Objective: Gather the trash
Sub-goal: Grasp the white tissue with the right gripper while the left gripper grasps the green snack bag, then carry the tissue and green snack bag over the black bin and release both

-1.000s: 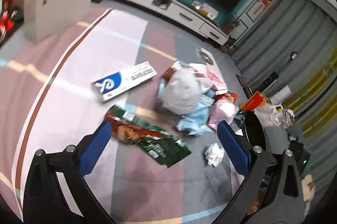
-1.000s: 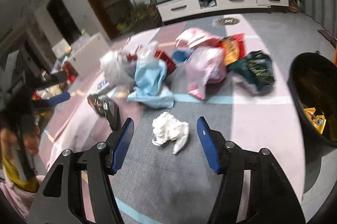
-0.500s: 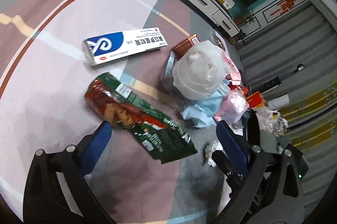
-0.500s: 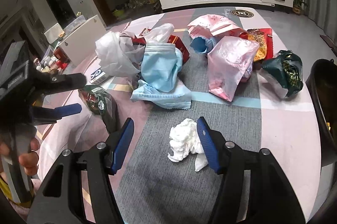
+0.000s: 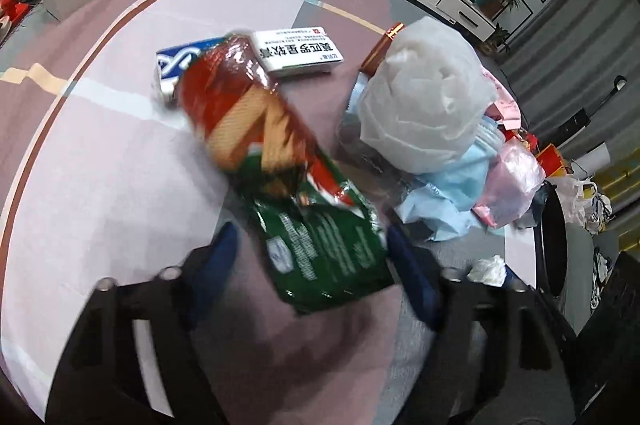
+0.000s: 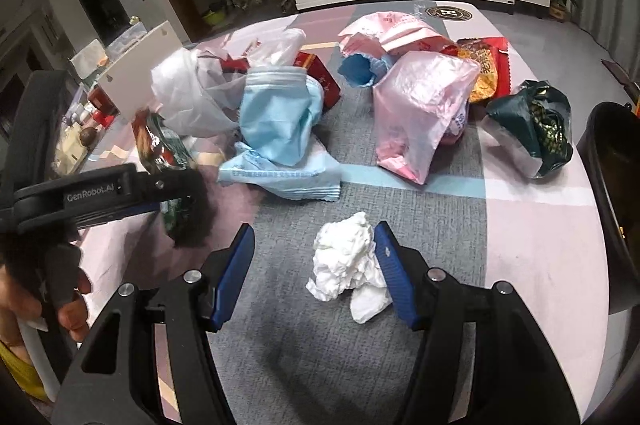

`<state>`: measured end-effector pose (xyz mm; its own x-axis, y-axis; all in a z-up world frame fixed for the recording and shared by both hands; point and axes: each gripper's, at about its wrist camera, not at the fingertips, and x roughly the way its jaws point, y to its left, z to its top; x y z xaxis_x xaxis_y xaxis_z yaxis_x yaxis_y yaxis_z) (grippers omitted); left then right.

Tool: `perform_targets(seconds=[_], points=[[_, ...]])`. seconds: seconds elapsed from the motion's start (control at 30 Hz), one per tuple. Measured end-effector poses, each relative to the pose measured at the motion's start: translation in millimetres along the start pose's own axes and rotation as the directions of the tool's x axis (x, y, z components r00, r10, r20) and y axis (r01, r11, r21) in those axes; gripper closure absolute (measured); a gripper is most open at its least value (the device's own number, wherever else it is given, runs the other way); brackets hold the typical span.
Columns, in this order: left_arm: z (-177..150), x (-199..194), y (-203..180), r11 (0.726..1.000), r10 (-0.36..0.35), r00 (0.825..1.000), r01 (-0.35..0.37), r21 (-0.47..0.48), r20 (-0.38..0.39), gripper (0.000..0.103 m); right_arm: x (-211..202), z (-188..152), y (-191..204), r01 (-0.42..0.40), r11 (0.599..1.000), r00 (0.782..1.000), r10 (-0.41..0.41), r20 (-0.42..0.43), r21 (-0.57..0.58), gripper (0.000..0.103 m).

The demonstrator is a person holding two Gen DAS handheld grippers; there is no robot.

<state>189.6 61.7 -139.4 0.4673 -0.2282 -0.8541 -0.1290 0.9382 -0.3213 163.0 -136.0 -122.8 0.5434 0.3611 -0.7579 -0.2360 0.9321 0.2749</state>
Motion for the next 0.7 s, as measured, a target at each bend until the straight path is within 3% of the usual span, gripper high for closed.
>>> perform_targets(seconds=[0.2,0.27,0.33,0.37,0.7], points=[[-7.3,-6.3,3.3,0.999,0.005,1.0,-0.006,0.034,0.022,0.054,0.0,-2.1,-8.8,0.055,0.998,0.998,-0.055,-0.011,0.007,0.074],[-10.7,-10.9,3.6,0.999,-0.006,1.0,0.005,0.052,0.03,0.062,-1.7,-2.5,-13.9,0.05,0.998,0.999,-0.05,-0.012,0.024,0.078],[-13.9,-17.4,3.2,0.998,-0.024,0.999,0.021,0.064,0.037,0.075,-4.2,-3.0,-16.9,0.045,0.999,0.999,-0.045,-0.008,0.029,0.08],[-15.7,-21.2,3.8,0.997,-0.035,0.999,0.032,0.072,0.04,0.076,-5.6,-3.6,-17.8,0.042,0.999,0.999,-0.042,-0.007,0.028,0.081],[-38.0,-66.3,8.4,0.983,-0.107,0.992,0.096,0.154,0.064,0.08,-26.2,-9.1,-15.7,-0.033,0.999,0.999,0.033,0.016,0.034,0.081]])
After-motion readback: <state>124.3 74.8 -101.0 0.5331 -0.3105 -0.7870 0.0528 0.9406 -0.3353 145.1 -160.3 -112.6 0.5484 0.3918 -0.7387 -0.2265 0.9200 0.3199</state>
